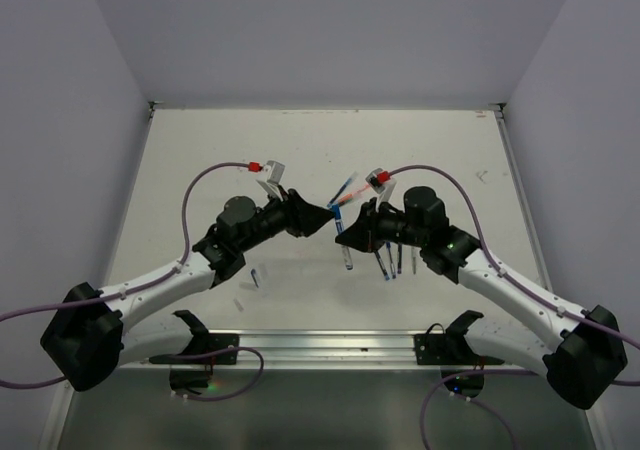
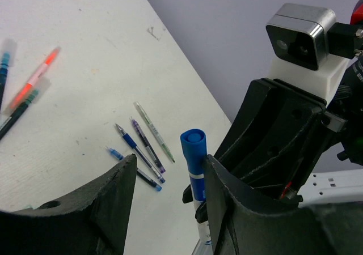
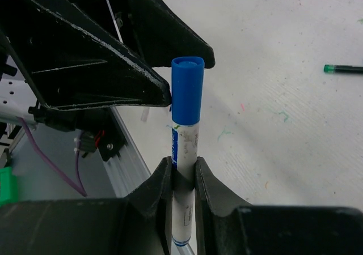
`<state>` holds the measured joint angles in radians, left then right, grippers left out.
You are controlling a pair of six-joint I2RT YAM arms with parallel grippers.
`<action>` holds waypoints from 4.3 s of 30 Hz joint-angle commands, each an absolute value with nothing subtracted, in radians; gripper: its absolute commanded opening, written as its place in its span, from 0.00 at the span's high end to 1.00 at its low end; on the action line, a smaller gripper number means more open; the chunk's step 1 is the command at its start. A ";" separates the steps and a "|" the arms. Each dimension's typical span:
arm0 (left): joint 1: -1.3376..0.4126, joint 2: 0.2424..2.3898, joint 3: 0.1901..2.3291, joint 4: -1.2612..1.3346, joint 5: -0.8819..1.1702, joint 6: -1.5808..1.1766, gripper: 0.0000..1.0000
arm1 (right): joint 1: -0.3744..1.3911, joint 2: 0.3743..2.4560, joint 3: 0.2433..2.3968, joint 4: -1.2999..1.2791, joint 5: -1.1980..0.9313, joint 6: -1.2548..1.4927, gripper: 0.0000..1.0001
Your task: Open the pen caps
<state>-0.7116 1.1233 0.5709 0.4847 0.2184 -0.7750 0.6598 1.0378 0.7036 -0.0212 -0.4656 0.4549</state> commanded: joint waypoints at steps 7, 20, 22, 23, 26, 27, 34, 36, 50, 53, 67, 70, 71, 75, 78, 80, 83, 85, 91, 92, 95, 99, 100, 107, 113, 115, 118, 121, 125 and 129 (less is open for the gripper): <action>-0.709 1.164 0.574 0.657 0.367 -0.811 0.46 | 0.658 1.038 0.686 0.037 -0.611 0.437 1.00; -0.710 1.166 0.545 0.689 0.379 -0.847 0.48 | 0.658 1.084 0.690 0.106 -0.598 0.477 1.00; -0.710 1.169 0.546 0.689 0.380 -0.848 0.52 | 0.658 1.091 0.692 0.109 -0.600 0.480 1.00; -0.710 1.169 0.551 0.690 0.383 -0.848 0.57 | 0.658 1.095 0.693 0.109 -0.598 0.480 1.00; -0.710 1.184 0.563 0.684 0.384 -0.853 0.85 | 0.660 1.101 0.690 0.113 -0.595 0.480 1.00; -0.710 1.187 0.568 0.675 0.379 -0.856 0.97 | 0.658 1.103 0.690 0.114 -0.594 0.482 1.00; -0.712 1.184 0.607 0.486 0.174 -0.911 1.00 | 0.661 1.106 0.686 0.008 -0.470 0.453 1.00; -0.712 1.183 0.627 0.431 0.085 -0.936 1.00 | 0.670 1.109 0.686 -0.023 -0.416 0.433 1.00; -0.712 1.255 0.822 0.200 -0.353 -0.957 1.00 | 0.778 1.172 0.654 -0.152 -0.172 0.417 1.00; -0.712 1.250 0.824 0.201 -0.405 -0.966 1.00 | 0.781 1.180 0.647 -0.149 -0.167 0.429 1.00; -0.709 1.319 0.986 0.101 -0.515 -0.813 1.00 | 0.844 1.284 0.661 -0.224 -0.084 0.414 1.00; -0.706 1.341 1.025 0.072 -0.526 -0.787 1.00 | 0.844 1.272 0.655 -0.241 -0.039 0.416 1.00; -0.709 1.342 1.031 0.060 -0.529 -0.775 1.00 | 0.845 1.260 0.658 -0.250 -0.019 0.431 1.00; -0.707 1.330 1.013 0.002 -0.482 -0.744 1.00 | 0.832 1.273 0.702 -0.345 0.095 0.452 1.00; -0.707 1.302 0.945 -0.035 -0.433 -0.721 1.00 | 0.801 1.317 0.739 -0.396 0.142 0.446 1.00; -0.707 1.261 0.870 -0.046 -0.384 -0.721 1.00 | 0.789 1.336 0.747 -0.405 0.172 0.440 1.00; -0.707 1.194 0.772 -0.049 -0.319 -0.722 1.00 | 0.766 1.361 0.747 -0.407 0.179 0.423 1.00; -0.707 1.155 0.720 -0.069 -0.292 -0.732 1.00 | 0.752 1.380 0.753 -0.405 0.192 0.417 1.00; -0.707 1.091 0.609 -0.121 -0.279 -0.758 1.00 | 0.710 1.439 0.785 -0.394 0.173 0.416 1.00; -0.707 1.088 0.595 -0.124 -0.279 -0.764 1.00 | 0.709 1.446 0.790 -0.394 0.172 0.414 1.00; -0.707 1.077 0.542 -0.120 -0.265 -0.788 1.00 | 0.703 1.471 0.802 -0.391 0.166 0.413 1.00; -0.707 1.088 0.500 -0.106 -0.252 -0.808 1.00 | 0.701 1.493 0.807 -0.385 0.164 0.416 1.00; -0.709 1.094 0.500 -0.106 -0.250 -0.811 0.98 | 0.701 1.496 0.808 -0.385 0.164 0.419 1.00; -0.707 1.157 0.502 -0.147 -0.261 -0.856 0.96 | 0.698 1.480 0.807 -0.391 0.173 0.426 0.90; -0.707 1.173 0.483 -0.182 -0.276 -0.888 0.97 | 0.692 1.468 0.801 -0.397 0.172 0.426 0.75; -0.707 1.175 0.479 -0.193 -0.279 -0.897 0.97 | 0.692 1.444 0.798 -0.394 0.169 0.428 0.62; -0.707 1.177 0.463 -0.196 -0.282 -0.908 0.97 | 0.692 1.393 0.793 -0.388 0.160 0.425 0.45; -0.707 1.187 0.457 -0.204 -0.285 -0.916 0.98 | 0.692 1.341 0.807 -0.405 0.147 0.419 0.36; -0.707 1.213 0.457 -0.212 -0.296 -0.922 0.98 | 0.692 1.266 0.834 -0.428 0.110 0.410 0.32; -0.707 1.230 0.459 -0.222 -0.308 -0.936 0.93 | 0.693 1.177 0.856 -0.456 0.098 0.411 0.30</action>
<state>-0.7036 1.2125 0.4599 -0.1982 -0.2764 -0.9077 0.6971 1.2461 0.8001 -0.4274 0.1165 0.4232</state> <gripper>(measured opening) 0.163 0.696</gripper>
